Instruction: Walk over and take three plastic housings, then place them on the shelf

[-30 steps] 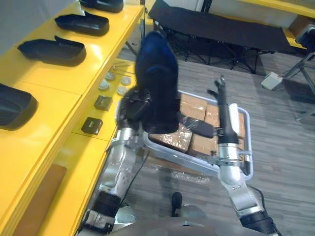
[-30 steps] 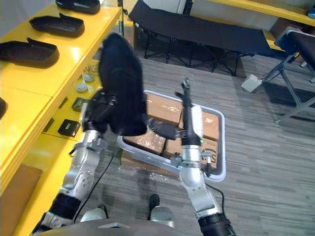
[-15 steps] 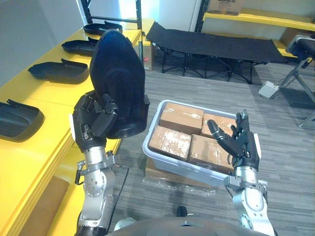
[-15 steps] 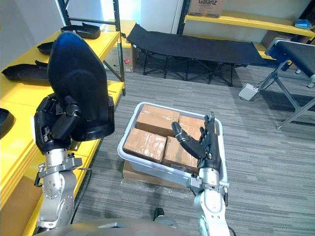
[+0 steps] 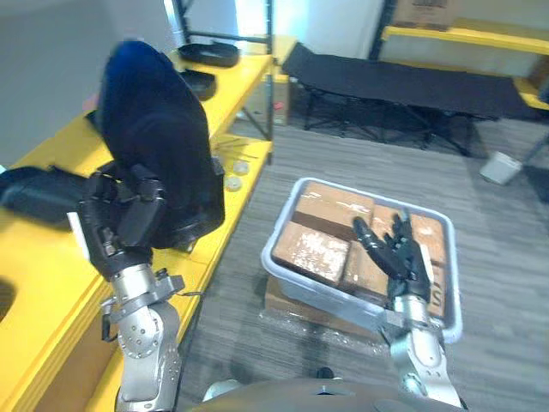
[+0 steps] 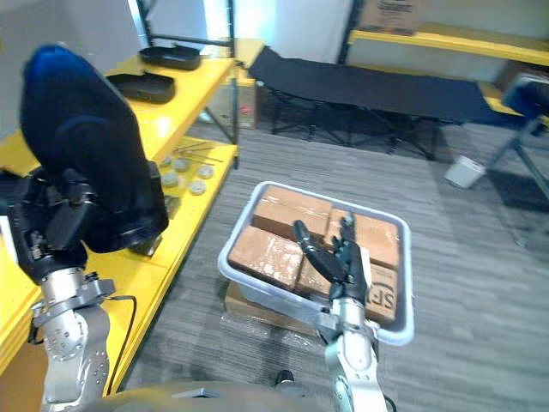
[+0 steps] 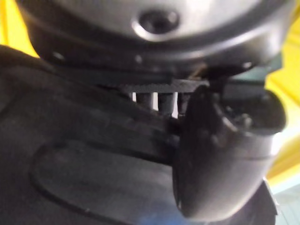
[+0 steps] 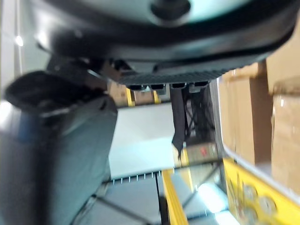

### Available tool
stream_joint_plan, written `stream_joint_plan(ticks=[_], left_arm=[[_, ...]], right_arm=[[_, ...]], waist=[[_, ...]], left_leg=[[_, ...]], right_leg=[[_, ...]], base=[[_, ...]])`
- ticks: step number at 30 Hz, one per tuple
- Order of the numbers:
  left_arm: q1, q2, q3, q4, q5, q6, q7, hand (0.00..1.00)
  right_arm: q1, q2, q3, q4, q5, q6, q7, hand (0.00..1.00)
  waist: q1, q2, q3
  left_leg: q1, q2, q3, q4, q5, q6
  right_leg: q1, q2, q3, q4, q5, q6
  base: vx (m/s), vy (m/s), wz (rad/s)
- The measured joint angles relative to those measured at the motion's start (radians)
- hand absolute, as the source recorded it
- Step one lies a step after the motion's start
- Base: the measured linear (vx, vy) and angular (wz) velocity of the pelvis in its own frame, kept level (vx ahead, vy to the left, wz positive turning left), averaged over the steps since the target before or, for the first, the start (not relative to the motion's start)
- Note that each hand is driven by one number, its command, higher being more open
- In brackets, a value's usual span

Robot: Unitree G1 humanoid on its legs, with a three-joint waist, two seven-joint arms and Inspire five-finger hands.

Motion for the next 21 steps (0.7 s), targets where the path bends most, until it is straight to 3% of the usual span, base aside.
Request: stream_joint_plan(ticks=[2, 4, 5, 7, 11, 16, 18, 19, 20, 21], left_arm=[[0.027, 0.0, 0.008, -0.003, -0.003, 0.0, -0.047, 0.0], [0.046, -0.002, 0.008, -0.003, -0.005, -0.003, -0.066, 0.0], [0.077, -0.003, 0.018, -0.003, -0.013, -0.008, -0.068, 0.0], [0.12, -0.005, 0.047, -0.003, -0.045, -0.01, -0.069, 0.0], [0.18, -0.021, 0.069, -0.011, -0.083, -0.022, -0.086, 0.0], [0.138, -0.018, 0.073, -0.082, -0.079, -0.025, -0.147, 0.0], [0.082, -0.007, 0.084, -0.099, -0.079, -0.027, -0.172, 0.0], [0.046, -0.005, 0.083, -0.103, -0.079, -0.032, -0.179, 0.0], [0.018, -0.005, 0.083, -0.103, -0.077, -0.032, -0.183, 0.0], [0.013, -0.001, 0.084, -0.106, -0.074, -0.033, -0.185, 0.0]], right_arm=[[-0.015, -0.006, 0.008, 0.001, -0.031, 0.0, -0.014, 1.0], [-0.037, -0.044, 0.008, 0.019, -0.037, 0.0, -0.031, 1.0], [-0.063, -0.058, 0.01, 0.043, -0.038, 0.0, -0.028, 1.0], [-0.078, -0.048, 0.011, 0.048, -0.038, -0.007, -0.016, 1.0], [-0.093, -0.035, 0.022, 0.046, -0.036, -0.041, 0.007, 1.0], [-0.196, -0.02, 0.03, 0.042, -0.036, -0.065, -0.014, 1.0], [-0.224, -0.014, 0.028, 0.041, -0.062, -0.073, -0.049, 1.0], [-0.233, -0.014, 0.024, 0.038, -0.088, -0.077, -0.075, 1.0], [-0.231, -0.018, 0.017, 0.038, -0.099, -0.087, -0.097, 1.0], [-0.229, -0.017, 0.016, 0.038, -0.101, -0.087, -0.105, 1.0]], waist=[[-0.002, 0.016, 0.007], [0.014, 0.035, 0.015], [0.04, 0.042, 0.016], [0.06, 0.044, 0.02], [0.062, 0.032, 0.04], [0.062, 0.02, 0.075], [0.069, 0.004, 0.083], [0.068, -0.002, 0.087], [0.064, 0.0, 0.095], [0.059, 0.004, 0.099]], left_leg=[[-0.047, 0.063, 0.176, 0.039, 0.02, 0.039], [-0.059, 0.07, 0.23, 0.04, 0.078, 0.016], [-0.058, 0.052, 0.221, 0.031, 0.078, 0.015], [-0.054, 0.033, 0.219, 0.024, 0.075, 0.019], [-0.037, -0.001, 0.232, 0.023, 0.064, 0.034], [-0.104, -0.004, 0.205, 0.193, -0.024, 0.059], [-0.108, -0.044, 0.177, 0.231, -0.066, 0.07], [-0.1, -0.074, 0.151, 0.229, -0.074, 0.083], [-0.092, -0.109, 0.116, 0.223, -0.077, 0.094], [-0.084, -0.115, 0.101, 0.215, -0.075, 0.102]], right_leg=[[0.057, -0.016, -0.19, 0.001, -0.012, 0.009], [0.089, -0.029, -0.276, 0.008, -0.033, 0.037], [0.091, -0.053, -0.29, 0.032, -0.042, 0.047], [0.088, -0.082, -0.293, 0.059, -0.054, 0.053], [0.08, -0.126, -0.28, 0.1, -0.072, 0.065], [0.059, -0.215, -0.287, 0.263, -0.15, 0.089], [0.071, -0.287, -0.312, 0.362, -0.195, 0.111], [0.056, -0.347, -0.306, 0.49, -0.196, 0.093], [-0.02, -0.415, -0.221, 0.681, -0.146, -0.053], [-0.063, -0.425, -0.141, 0.752, -0.092, -0.125]], base=[[0.0, -0.001, 2.19], [-0.01, 0.105, 1.71], [-0.03, 0.167, 0.93], [0.01, 0.18, 0.2], [0.03, 0.146, -0.06], [0.02, 0.121, 0.14], [0.06, 0.144, 0.58], [0.09, 0.2, 0.86], [0.08, 0.17, 0.93], [0.1, 0.217, 0.95]])
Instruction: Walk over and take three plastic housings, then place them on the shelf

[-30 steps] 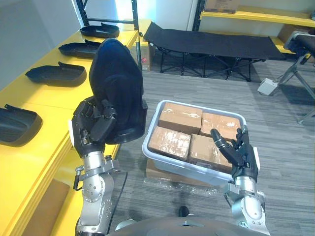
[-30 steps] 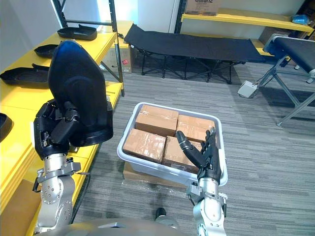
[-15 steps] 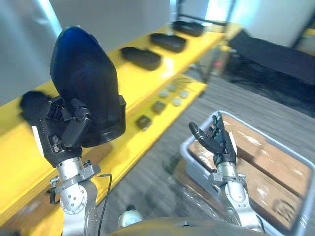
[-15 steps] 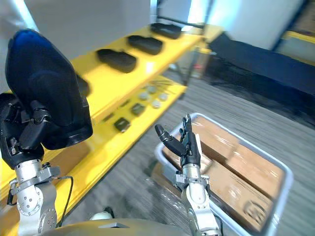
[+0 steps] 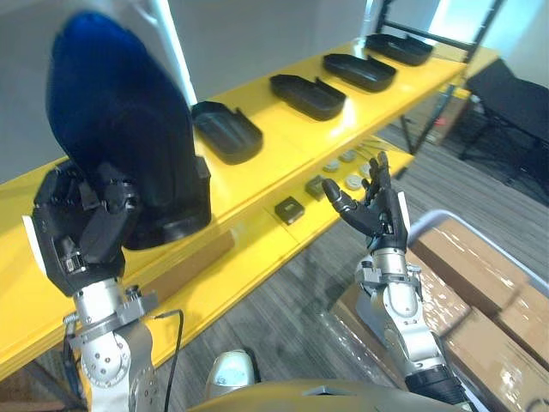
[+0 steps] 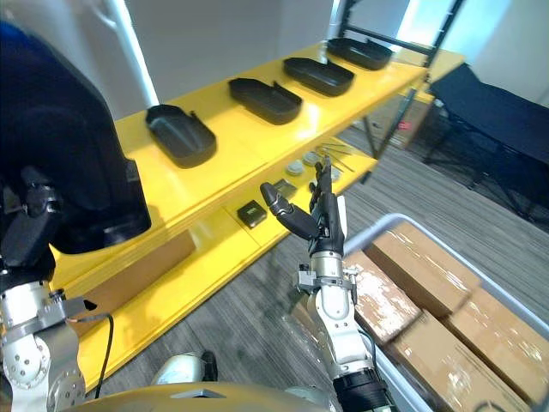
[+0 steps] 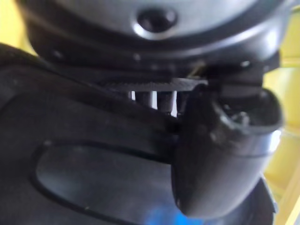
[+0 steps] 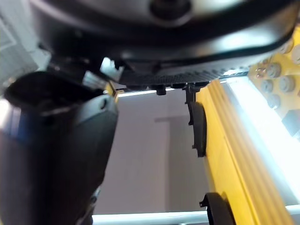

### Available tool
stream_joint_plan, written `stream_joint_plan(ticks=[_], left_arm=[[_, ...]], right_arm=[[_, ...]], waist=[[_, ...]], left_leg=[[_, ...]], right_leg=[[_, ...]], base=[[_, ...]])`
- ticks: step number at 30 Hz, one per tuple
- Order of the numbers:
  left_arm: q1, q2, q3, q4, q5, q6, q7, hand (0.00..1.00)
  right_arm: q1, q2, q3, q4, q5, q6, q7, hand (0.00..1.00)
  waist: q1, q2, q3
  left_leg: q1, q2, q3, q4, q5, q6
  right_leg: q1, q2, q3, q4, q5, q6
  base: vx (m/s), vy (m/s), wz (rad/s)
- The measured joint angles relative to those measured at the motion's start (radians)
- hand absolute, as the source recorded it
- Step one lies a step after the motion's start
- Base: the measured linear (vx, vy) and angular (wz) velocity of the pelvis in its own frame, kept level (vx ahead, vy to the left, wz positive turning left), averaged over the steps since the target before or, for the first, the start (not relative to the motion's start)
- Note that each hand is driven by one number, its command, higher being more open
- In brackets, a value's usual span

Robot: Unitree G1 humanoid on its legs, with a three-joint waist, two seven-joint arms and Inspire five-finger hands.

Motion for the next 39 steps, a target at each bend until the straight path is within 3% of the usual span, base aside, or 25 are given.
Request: stream_joint_plan(ticks=[1, 2, 3, 4, 5, 7, 8, 10, 11, 12, 16, 19, 22, 28, 29, 31, 32, 33, 34, 35, 36, 37, 38, 39], left_arm=[[-0.003, 0.022, 0.001, -0.01, 0.014, -0.009, 0.004, 0.0], [-0.016, 0.041, 0.005, -0.009, 0.026, -0.024, 0.008, 0.0], [-0.03, 0.042, 0.006, -0.008, 0.03, -0.026, 0.011, 0.0], [-0.057, 0.039, 0.005, -0.007, 0.032, -0.028, 0.021, 0.0], [-0.076, 0.04, 0.003, -0.002, 0.032, -0.028, 0.031, 0.0], [-0.093, 0.042, -0.003, 0.008, 0.032, -0.027, 0.037, 0.0], [-0.108, 0.047, -0.012, 0.025, 0.032, -0.027, 0.04, 0.0], [-0.115, 0.051, -0.025, 0.043, 0.036, -0.023, 0.042, 0.0], [-0.109, 0.046, -0.036, 0.044, 0.037, -0.009, 0.044, 0.0], [-0.109, 0.046, -0.036, 0.044, 0.039, -0.009, 0.043, 0.0], [-0.115, 0.046, -0.033, 0.042, 0.037, -0.01, 0.036, 0.0], [-0.12, 0.035, -0.032, 0.037, 0.036, -0.01, 0.009, 0.0], [-0.134, 0.026, -0.038, 0.019, 0.036, -0.017, -0.01, 0.0], [-0.099, -0.013, -0.045, -0.004, 0.037, -0.015, 0.012, 0.0], [-0.092, -0.025, -0.046, -0.004, 0.037, -0.01, 0.012, 0.0], [-0.071, -0.039, -0.054, -0.005, 0.036, -0.009, 0.005, 0.0], [-0.068, -0.04, -0.07, -0.003, 0.037, -0.014, 0.008, 0.0], [-0.067, -0.04, -0.075, -0.001, 0.037, -0.019, 0.009, 0.0], [-0.068, -0.037, -0.084, 0.003, 0.037, -0.025, 0.009, 0.0], [-0.067, -0.033, -0.087, 0.01, 0.037, -0.035, 0.009, 0.0], [-0.069, -0.032, -0.091, 0.03, 0.037, -0.049, 0.013, 0.0], [-0.068, -0.034, -0.092, 0.045, 0.037, -0.056, 0.023, 0.0], [-0.065, -0.033, -0.093, 0.05, 0.037, -0.061, 0.031, 0.0], [-0.064, -0.034, -0.102, 0.075, 0.037, -0.075, 0.047, 0.0]], right_arm=[[0.003, 0.011, -0.008, -0.001, -0.011, -0.003, -0.003, 1.0], [0.006, 0.035, -0.018, -0.007, -0.011, -0.007, 0.0, 1.0], [0.005, 0.04, -0.026, -0.015, -0.011, -0.01, 0.004, 1.0], [0.003, 0.04, -0.049, -0.033, -0.011, -0.019, 0.024, 1.0], [-0.001, 0.038, -0.074, -0.056, -0.011, -0.033, 0.045, 1.0], [-0.014, 0.032, -0.105, -0.086, -0.012, -0.063, 0.047, 1.0], [-0.024, 0.022, -0.127, -0.101, -0.016, -0.083, 0.038, 1.0], [-0.063, 0.005, -0.156, -0.114, -0.019, -0.097, 0.022, 1.0], [-0.101, -0.022, -0.166, -0.118, -0.027, -0.104, 0.009, 1.0], [-0.124, -0.033, -0.172, -0.118, -0.03, -0.11, 0.006, 1.0], [-0.202, -0.076, -0.231, -0.207, -0.029, -0.136, 0.048, 1.0], [-0.175, -0.088, -0.269, -0.309, 0.03, -0.154, 0.129, 1.0], [-0.117, -0.085, -0.29, -0.375, 0.07, -0.168, 0.183, 1.0], [-0.028, 0.03, -0.228, -0.37, 0.166, -0.158, 0.283, 1.0], [-0.013, 0.042, -0.223, -0.361, 0.177, -0.155, 0.289, 1.0], [0.02, 0.047, -0.23, -0.345, 0.184, -0.141, 0.284, 1.0], [0.044, 0.03, -0.246, -0.339, 0.184, -0.141, 0.281, 1.0], [0.044, 0.019, -0.25, -0.329, 0.184, -0.141, 0.281, 1.0], [0.043, 0.003, -0.267, -0.31, 0.184, -0.141, 0.282, 1.0], [0.04, 0.001, -0.27, -0.299, 0.184, -0.141, 0.284, 1.0], [0.035, -0.008, -0.274, -0.278, 0.186, -0.142, 0.299, 1.0], [0.025, -0.015, -0.274, -0.258, 0.195, -0.143, 0.314, 1.0], [0.014, -0.014, -0.272, -0.245, 0.206, -0.143, 0.324, 1.0], [-0.008, -0.014, -0.258, -0.216, 0.247, -0.148, 0.332, 1.0]], waist=[[-0.01, 0.014, 0.001], [-0.027, 0.012, 0.002], [-0.03, 0.008, 0.003], [-0.029, 0.004, 0.007], [-0.03, 0.001, 0.006], [-0.032, -0.008, 0.0], [-0.031, -0.022, -0.008], [-0.031, -0.038, -0.019], [-0.026, -0.01, -0.032], [-0.022, -0.002, -0.036], [-0.002, 0.005, -0.039], [-0.02, 0.008, -0.04], [-0.03, 0.011, -0.042], [-0.031, 0.011, -0.042], [-0.041, 0.011, -0.042], [-0.065, 0.018, -0.047], [-0.075, 0.025, -0.049], [-0.082, 0.033, -0.048], [-0.084, 0.039, -0.049], [-0.084, 0.027, -0.048], [-0.088, 0.005, -0.049], [-0.081, -0.029, -0.033], [-0.075, -0.024, -0.031], [-0.066, 0.007, -0.03]], left_leg=[[0.03, -0.013, -0.044, -0.03, 0.005, 0.016], [0.032, -0.018, -0.1, -0.05, 0.011, 0.031], [0.035, -0.019, -0.121, -0.063, 0.015, 0.037], [0.044, -0.02, -0.153, -0.089, 0.022, 0.046], [0.046, -0.021, -0.177, -0.106, 0.029, 0.044], [0.044, -0.03, -0.219, -0.111, 0.038, 0.03], [0.04, -0.048, -0.249, -0.11, 0.036, 0.015], [0.039, -0.073, -0.283, -0.1, 0.023, -0.007], [0.021, -0.051, -0.292, -0.078, 0.009, -0.025], [0.016, -0.039, -0.292, -0.072, 0.003, -0.034], [0.008, 0.008, -0.282, -0.02, -0.022, -0.073], [0.002, 0.018, -0.202, 0.021, -0.023, -0.074], [0.019, 0.017, -0.189, -0.015, -0.018, -0.067], [0.043, 0.004, -0.178, -0.103, 0.013, -0.061], [0.042, 0.002, -0.151, -0.124, 0.029, -0.065], [0.047, 0.059, 0.031, -0.142, 0.005, -0.051], [0.042, 0.105, 0.171, -0.127, 0.016, -0.033], [0.037, 0.117, 0.209, -0.117, 0.036, -0.009], [0.023, 0.105, 0.231, -0.092, 0.09, -0.018], [0.007, 0.079, 0.221, -0.073, 0.11, -0.012], [-0.048, 0.043, 0.186, -0.011, 0.149, 0.008], [-0.075, 0.009, 0.138, 0.019, 0.169, 0.014], [-0.092, 0.034, 0.123, 0.086, 0.145, 0.036], [-0.098, 0.132, 0.065, 0.209, 0.102, -0.007]], right_leg=[[-0.078, 0.015, 0.169, 0.11, 0.103, 0.035], [-0.125, 0.075, 0.261, 0.18, -0.001, 0.083], [-0.142, 0.109, 0.284, 0.183, -0.06, 0.083], [-0.156, 0.18, 0.297, 0.108, -0.13, 0.097], [-0.153, 0.239, 0.306, -0.037, -0.164, 0.121], [-0.15, 0.305, 0.344, -0.237, -0.156, 0.139], [-0.138, 0.32, 0.351, -0.34, -0.124, 0.163], [-0.098, 0.315, 0.319, -0.431, -0.057, 0.167], [-0.063, 0.35, 0.294, -0.5, -0.038, 0.156], [-0.051, 0.365, 0.288, -0.529, -0.028, 0.153], [0.018, 0.423, 0.269, -0.613, -0.014, 0.134], [0.07, 0.423, 0.226, -0.628, -0.021, 0.124], [0.081, 0.423, 0.209, -0.625, -0.032, 0.11], [0.085, 0.411, 0.185, -0.625, -0.058, 0.113], [0.094, 0.403, 0.157, -0.625, -0.064, 0.12], [0.114, 0.392, 0.084, -0.619, -0.064, 0.122], [0.104, 0.361, 0.037, -0.571, -0.088, 0.132], [0.094, 0.344, 0.021, -0.534, -0.106, 0.133], [0.06, 0.296, 0.015, -0.438, -0.154, 0.146], [0.035, 0.265, 0.019, -0.392, -0.181, 0.148], [0.005, 0.195, 0.026, -0.339, -0.202, 0.145], [-0.004, 0.132, 0.016, -0.321, -0.19, 0.169], [-0.007, 0.127, 0.019, -0.32, -0.18, 0.181], [-0.004, 0.129, 0.035, -0.302, -0.173, 0.187]], base=[[0.13, 0.083, 1.03], [0.15, 0.042, 1.1], [0.17, -0.016, 1.18], [0.17, -0.002, 1.04], [0.17, -0.005, 0.94], [0.22, -0.085, 0.86], [0.25, -0.133, 0.88], [0.23, -0.157, 0.73], [0.23, -0.143, 0.46], [0.2, -0.122, 0.19], [0.15, -0.119, 0.09], [0.13, -0.042, 0.39], [0.08, 0.024, 0.38], [-0.02, 0.011, 0.12], [-0.1, -0.01, 0.83], [-0.08, 0.013, 1.08], [-0.03, 0.074, 0.99], [-0.04, 0.161, 1.13], [-0.05, 0.158, 0.66], [-0.1, 0.149, 0.75], [-0.1, 0.133, 0.54], [-0.1, 0.116, 0.41], [-0.12, 0.162, 0.02], [-0.12, 0.152, -0.18]])
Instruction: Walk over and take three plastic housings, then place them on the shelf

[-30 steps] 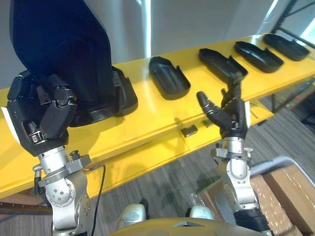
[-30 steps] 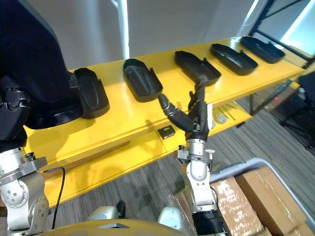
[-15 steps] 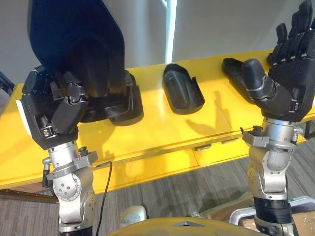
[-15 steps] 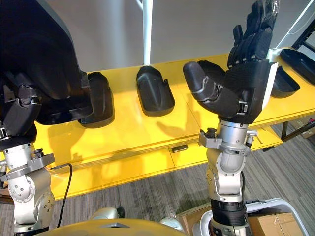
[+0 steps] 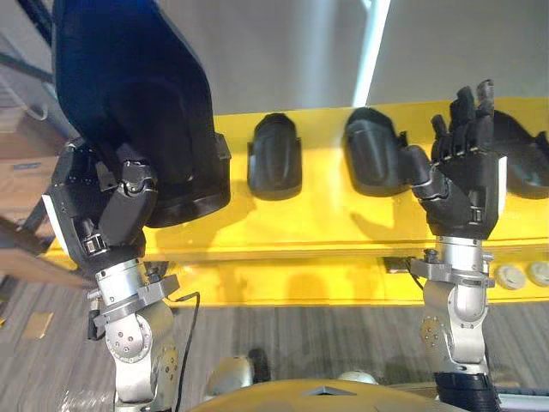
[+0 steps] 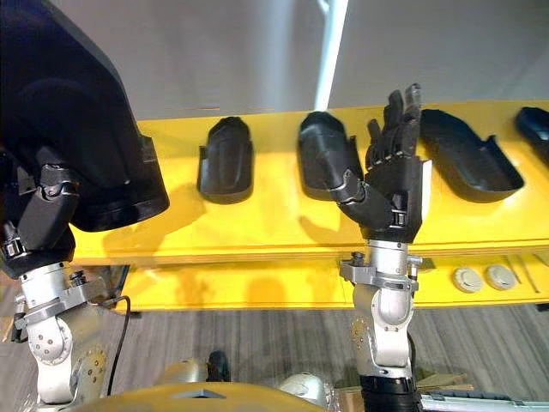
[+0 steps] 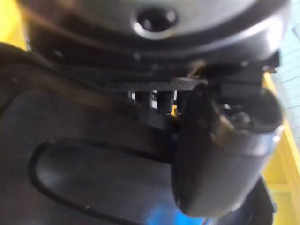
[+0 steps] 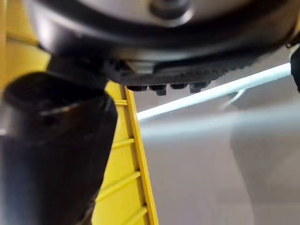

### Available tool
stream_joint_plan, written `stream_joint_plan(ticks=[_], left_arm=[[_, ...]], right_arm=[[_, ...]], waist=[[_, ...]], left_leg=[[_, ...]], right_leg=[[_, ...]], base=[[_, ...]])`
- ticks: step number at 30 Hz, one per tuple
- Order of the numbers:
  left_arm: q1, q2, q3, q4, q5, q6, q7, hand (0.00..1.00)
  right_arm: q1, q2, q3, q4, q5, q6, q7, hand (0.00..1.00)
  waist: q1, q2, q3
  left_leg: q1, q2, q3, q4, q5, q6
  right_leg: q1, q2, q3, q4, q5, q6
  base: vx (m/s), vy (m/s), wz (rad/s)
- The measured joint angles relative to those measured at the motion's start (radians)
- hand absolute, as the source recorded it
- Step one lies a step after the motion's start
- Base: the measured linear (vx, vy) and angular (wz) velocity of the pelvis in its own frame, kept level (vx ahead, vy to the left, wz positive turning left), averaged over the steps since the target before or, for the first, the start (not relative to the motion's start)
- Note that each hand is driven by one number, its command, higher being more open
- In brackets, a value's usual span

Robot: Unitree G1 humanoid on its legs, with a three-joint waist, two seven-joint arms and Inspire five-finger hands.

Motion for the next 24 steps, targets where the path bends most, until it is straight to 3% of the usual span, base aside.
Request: stream_joint_plan(ticks=[1, 2, 3, 4, 5, 6, 7, 8, 9, 10, 12, 14, 15, 17, 19, 22, 24], left_arm=[[0.002, -0.003, -0.006, 0.006, 0.0, 0.0, 0.004, 0.0], [0.011, -0.007, -0.013, 0.007, 0.0, -0.004, 0.001, 0.0], [0.011, -0.006, -0.014, 0.007, 0.001, -0.004, -0.002, 0.0], [0.014, -0.004, -0.017, 0.006, 0.011, -0.004, -0.019, 0.0], [0.014, -0.001, -0.016, 0.006, 0.016, -0.003, -0.03, 0.0], [0.0, 0.029, -0.016, 0.012, 0.022, 0.002, -0.049, 0.0], [-0.005, 0.058, -0.018, 0.013, 0.017, 0.017, -0.067, 0.0], [-0.007, 0.071, -0.018, 0.015, 0.008, 0.033, -0.087, 0.0], [-0.007, 0.078, -0.018, 0.016, 0.002, 0.045, -0.1, 0.0], [-0.006, 0.088, -0.014, 0.016, -0.003, 0.057, -0.121, 0.0], [-0.01, 0.101, 0.014, 0.016, -0.009, 0.064, -0.148, 0.0], [-0.036, 0.123, 0.022, 0.016, -0.026, 0.067, -0.157, 0.0], [-0.056, 0.121, 0.017, 0.015, -0.058, 0.075, -0.158, 0.0], [-0.07, 0.104, 0.012, 0.015, -0.072, 0.092, -0.15, 0.0], [-0.074, 0.09, -0.015, 0.015, -0.069, 0.12, -0.136, 0.0], [-0.075, 0.087, -0.053, 0.015, -0.044, 0.152, -0.13, 0.0], [-0.063, 0.074, -0.062, 0.015, -0.043, 0.158, -0.131, 0.0]], right_arm=[[-0.01, 0.0, 0.008, 0.01, 0.02, -0.009, 0.003, 1.0], [-0.038, 0.0, 0.013, 0.024, 0.048, -0.034, -0.005, 1.0], [-0.04, 0.0, 0.013, 0.024, 0.048, -0.039, -0.009, 1.0], [-0.041, 0.002, 0.011, 0.024, 0.045, -0.058, -0.028, 1.0], [-0.04, 0.006, 0.01, 0.024, 0.035, -0.063, -0.043, 1.0], [-0.036, 0.042, -0.003, 0.03, 0.01, -0.07, -0.071, 1.0], [-0.027, 0.07, -0.004, 0.03, -0.017, -0.07, -0.089, 1.0], [-0.022, 0.083, -0.004, 0.03, -0.034, -0.07, -0.101, 1.0], [-0.02, 0.091, -0.003, 0.029, -0.047, -0.07, -0.108, 1.0], [-0.02, 0.104, 0.0, 0.029, -0.072, -0.07, -0.118, 1.0], [-0.019, 0.118, 0.012, 0.023, -0.108, -0.07, -0.123, 1.0], [-0.003, 0.118, 0.015, -0.003, -0.151, -0.067, -0.14, 1.0], [0.008, 0.117, 0.014, -0.028, -0.171, -0.057, -0.144, 1.0], [0.012, 0.114, 0.015, -0.043, -0.185, -0.051, -0.139, 1.0], [0.015, 0.102, 0.004, -0.045, -0.18, -0.047, -0.136, 1.0], [0.018, 0.099, -0.03, -0.044, -0.165, -0.042, -0.139, 1.0], [0.02, 0.076, -0.052, -0.044, -0.133, -0.042, -0.134, 1.0]], waist=[[0.0, 0.015, 0.001], [-0.003, 0.052, 0.009], [-0.004, 0.055, 0.009], [-0.011, 0.07, 0.004], [-0.02, 0.074, 0.001], [-0.02, 0.042, 0.013], [-0.02, 0.011, 0.019], [-0.02, 0.001, 0.021], [-0.018, -0.001, 0.02], [-0.015, 0.003, 0.022], [-0.021, 0.016, 0.03], [-0.02, 0.02, 0.031], [-0.02, 0.014, 0.028], [-0.021, 0.009, 0.025], [-0.02, 0.022, 0.026], [-0.021, 0.024, 0.025], [-0.022, 0.033, 0.029]], left_leg=[[0.013, 0.029, -0.029, 0.017, -0.013, -0.025], [0.077, 0.085, -0.072, 0.0, -0.046, -0.077], [0.087, 0.088, -0.069, -0.009, -0.055, -0.091], [0.12, 0.086, -0.033, -0.053, -0.136, -0.163], [0.133, 0.082, -0.002, -0.075, -0.184, -0.163], [0.143, 0.035, 0.016, -0.09, -0.199, -0.147], [0.138, -0.007, 0.02, -0.113, -0.2, -0.119], [0.131, -0.028, 0.022, -0.132, -0.193, -0.095], [0.126, -0.04, 0.024, -0.149, -0.185, -0.078], [0.129, -0.053, 0.035, -0.187, -0.164, -0.051], [0.127, -0.052, 0.02, -0.232, -0.134, -0.022], [0.127, -0.063, -0.007, -0.292, -0.102, -0.008], [0.129, -0.08, -0.018, -0.318, -0.085, -0.001], [0.131, -0.102, -0.019, -0.325, -0.077, 0.005], [0.126, -0.117, -0.021, -0.321, -0.078, 0.006], [0.128, -0.113, -0.02, -0.317, -0.082, 0.002], [0.095, -0.077, -0.008, -0.213, -0.137, 0.001]], right_leg=[[0.001, 0.001, 0.011, 0.007, 0.003, 0.006], [-0.001, -0.013, 0.046, 0.017, 0.023, 0.04], [-0.001, -0.017, 0.048, 0.017, 0.028, 0.049], [0.0, -0.03, 0.056, -0.005, 0.058, 0.077], [0.007, -0.029, 0.055, -0.024, 0.08, 0.091], [0.027, -0.06, 0.068, -0.072, 0.134, 0.09], [0.03, -0.08, 0.074, -0.123, 0.221, 0.064], [0.018, -0.092, 0.077, -0.139, 0.298, 0.048], [0.001, -0.097, 0.086, -0.14, 0.353, 0.03], [-0.037, -0.098, 0.111, -0.132, 0.421, -0.016], [-0.063, -0.022, 0.142, -0.066, 0.319, -0.016], [-0.057, 0.121, 0.183, -0.064, 0.178, -0.007], [-0.039, 0.183, 0.18, -0.107, 0.111, -0.021], [0.01, 0.246, 0.181, -0.239, 0.101, -0.052], [0.055, 0.262, 0.174, -0.333, 0.142, -0.037], [0.063, 0.26, 0.17, -0.338, 0.144, -0.037], [0.064, 0.277, 0.185, -0.327, 0.126, -0.056]], base=[[-0.17, 0.353, -0.42], [-0.12, 0.374, -0.36], [-0.15, 0.528, -0.35], [-0.1, 0.414, -0.05], [-0.1, 0.532, 0.01], [-0.1, 0.502, 0.12], [-0.15, 0.577, 0.18], [-0.12, 0.367, 0.21], [-0.13, 0.438, 0.17], [-0.06, 0.328, 0.17], [-0.02, 0.234, 0.24], [0.02, 0.143, 0.4], [0.02, 0.118, 0.37], [0.04, 0.051, 0.18], [0.04, 0.018, 0.06], [0.01, 0.008, 0.0], [-0.02, -0.006, -0.18]])
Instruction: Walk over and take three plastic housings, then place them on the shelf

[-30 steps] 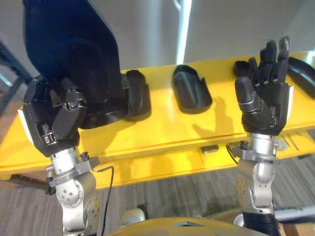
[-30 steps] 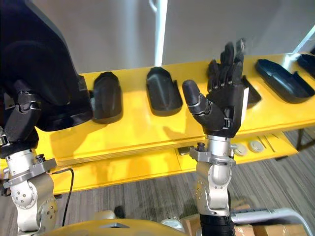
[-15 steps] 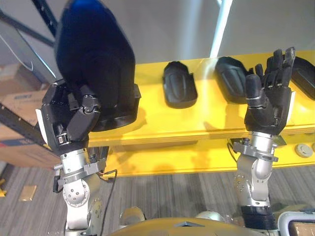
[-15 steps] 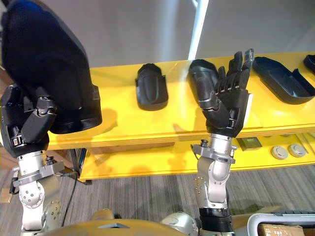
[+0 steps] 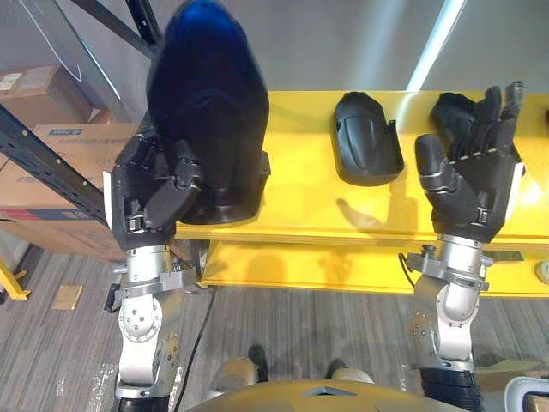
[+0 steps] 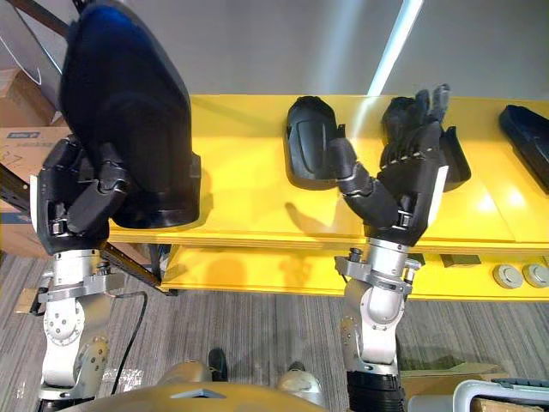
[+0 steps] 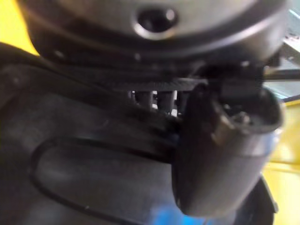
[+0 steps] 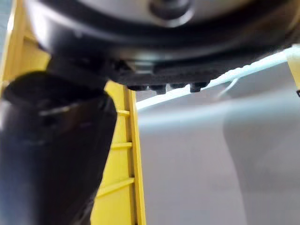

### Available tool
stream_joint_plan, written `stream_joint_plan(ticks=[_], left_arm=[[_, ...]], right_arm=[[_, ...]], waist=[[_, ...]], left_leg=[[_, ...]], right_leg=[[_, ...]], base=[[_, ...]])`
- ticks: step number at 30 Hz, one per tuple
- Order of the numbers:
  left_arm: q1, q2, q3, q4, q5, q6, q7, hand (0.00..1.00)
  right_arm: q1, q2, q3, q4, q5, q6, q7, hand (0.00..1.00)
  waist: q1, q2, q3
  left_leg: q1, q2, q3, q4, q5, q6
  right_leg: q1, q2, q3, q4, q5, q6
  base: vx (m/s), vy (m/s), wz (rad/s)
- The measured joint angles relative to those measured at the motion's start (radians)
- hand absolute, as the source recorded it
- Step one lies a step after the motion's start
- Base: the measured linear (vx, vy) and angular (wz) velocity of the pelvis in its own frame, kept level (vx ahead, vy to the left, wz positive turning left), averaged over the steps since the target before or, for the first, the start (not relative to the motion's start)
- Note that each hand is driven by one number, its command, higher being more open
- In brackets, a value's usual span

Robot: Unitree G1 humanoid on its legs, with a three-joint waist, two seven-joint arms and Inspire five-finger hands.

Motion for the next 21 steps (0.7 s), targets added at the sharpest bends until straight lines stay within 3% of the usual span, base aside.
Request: stream_joint_plan(ticks=[3, 5, 10, 12, 15, 18, 21], left_arm=[[0.013, -0.004, 0.001, 0.018, -0.002, 0.0, 0.018, 0.0], [0.013, -0.02, 0.011, 0.03, -0.006, 0.009, 0.028, 0.0], [0.004, -0.022, 0.013, 0.056, -0.023, 0.019, 0.035, 0.0], [0.002, -0.019, 0.015, 0.057, -0.067, 0.04, 0.04, 0.0], [-0.006, -0.016, 0.051, 0.057, -0.08, 0.092, 0.064, 0.0], [-0.038, 0.0, 0.091, 0.06, -0.089, 0.164, 0.084, 0.0], [-0.087, 0.035, 0.107, 0.108, -0.151, 0.219, 0.095, 0.0]], right_arm=[[0.014, -0.008, -0.004, 0.0, 0.011, 0.0, 0.002, 1.0], [0.015, -0.02, -0.003, 0.0, 0.011, -0.001, 0.011, 1.0], [0.019, -0.036, -0.012, 0.0, -0.023, 0.002, -0.007, 1.0], [0.044, -0.029, -0.014, -0.013, -0.01, 0.008, -0.006, 1.0], [0.119, 0.007, -0.02, -0.057, -0.009, 0.018, -0.006, 1.0], [0.166, 0.016, -0.02, -0.057, -0.011, 0.051, -0.012, 1.0], [0.199, 0.016, -0.02, -0.039, -0.08, 0.082, -0.077, 1.0]], waist=[[0.004, -0.001, 0.005], [0.005, 0.006, 0.008], [-0.02, 0.012, 0.011], [-0.023, 0.001, 0.012], [-0.049, 0.0, 0.007], [-0.058, -0.001, 0.004], [-0.073, 0.004, -0.006]], left_leg=[[-0.057, 0.043, -0.017, 0.181, -0.019, -0.001], [-0.049, 0.047, -0.032, 0.191, -0.018, -0.002], [0.054, 0.024, -0.028, 0.01, -0.013, -0.023], [0.098, -0.003, 0.004, -0.084, 0.024, -0.024], [0.143, -0.046, 0.028, -0.223, 0.086, -0.016], [0.155, -0.053, 0.044, -0.277, 0.117, -0.02], [0.153, -0.055, 0.054, -0.301, 0.138, -0.013]], right_leg=[[0.016, 0.013, 0.024, 0.012, -0.01, -0.003], [0.023, 0.013, 0.038, 0.027, -0.01, -0.002], [0.0, 0.007, 0.06, 0.066, -0.013, -0.007], [-0.01, -0.009, 0.09, 0.072, -0.009, 0.0], [-0.025, -0.027, 0.108, 0.049, 0.007, 0.016], [-0.038, -0.025, 0.118, 0.034, 0.024, 0.022], [-0.056, -0.019, 0.125, 0.02, 0.036, 0.023]], base=[[-0.02, 0.001, -0.26], [-0.02, 0.027, -0.23], [-0.06, 0.028, -0.14], [-0.09, 0.054, -0.32], [-0.07, 0.068, -0.15], [0.0, 0.052, -0.1], [0.06, 0.02, -0.07]])
